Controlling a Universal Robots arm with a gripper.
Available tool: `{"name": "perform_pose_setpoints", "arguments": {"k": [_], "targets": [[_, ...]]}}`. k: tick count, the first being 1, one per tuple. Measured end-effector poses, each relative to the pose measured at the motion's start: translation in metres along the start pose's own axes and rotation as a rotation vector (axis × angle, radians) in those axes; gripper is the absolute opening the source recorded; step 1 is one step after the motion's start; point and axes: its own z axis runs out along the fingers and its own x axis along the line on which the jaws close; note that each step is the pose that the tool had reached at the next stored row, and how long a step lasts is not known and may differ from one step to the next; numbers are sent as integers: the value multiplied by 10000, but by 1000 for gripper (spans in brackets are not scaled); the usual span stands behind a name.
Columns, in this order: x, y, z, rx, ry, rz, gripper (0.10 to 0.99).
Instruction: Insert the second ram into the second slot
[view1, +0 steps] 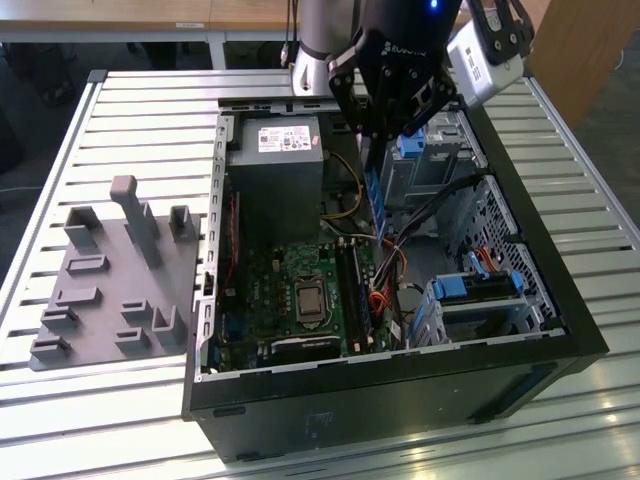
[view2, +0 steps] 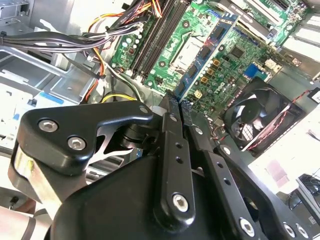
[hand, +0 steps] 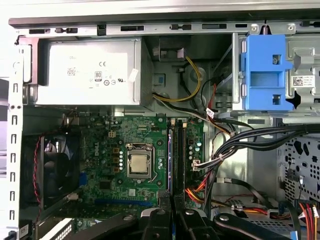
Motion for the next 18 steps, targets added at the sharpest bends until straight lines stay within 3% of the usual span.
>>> {"name": "perform_pose_setpoints", "arguments": {"k": [18], "targets": [[7,2,-83,1,0,0,137]]}}
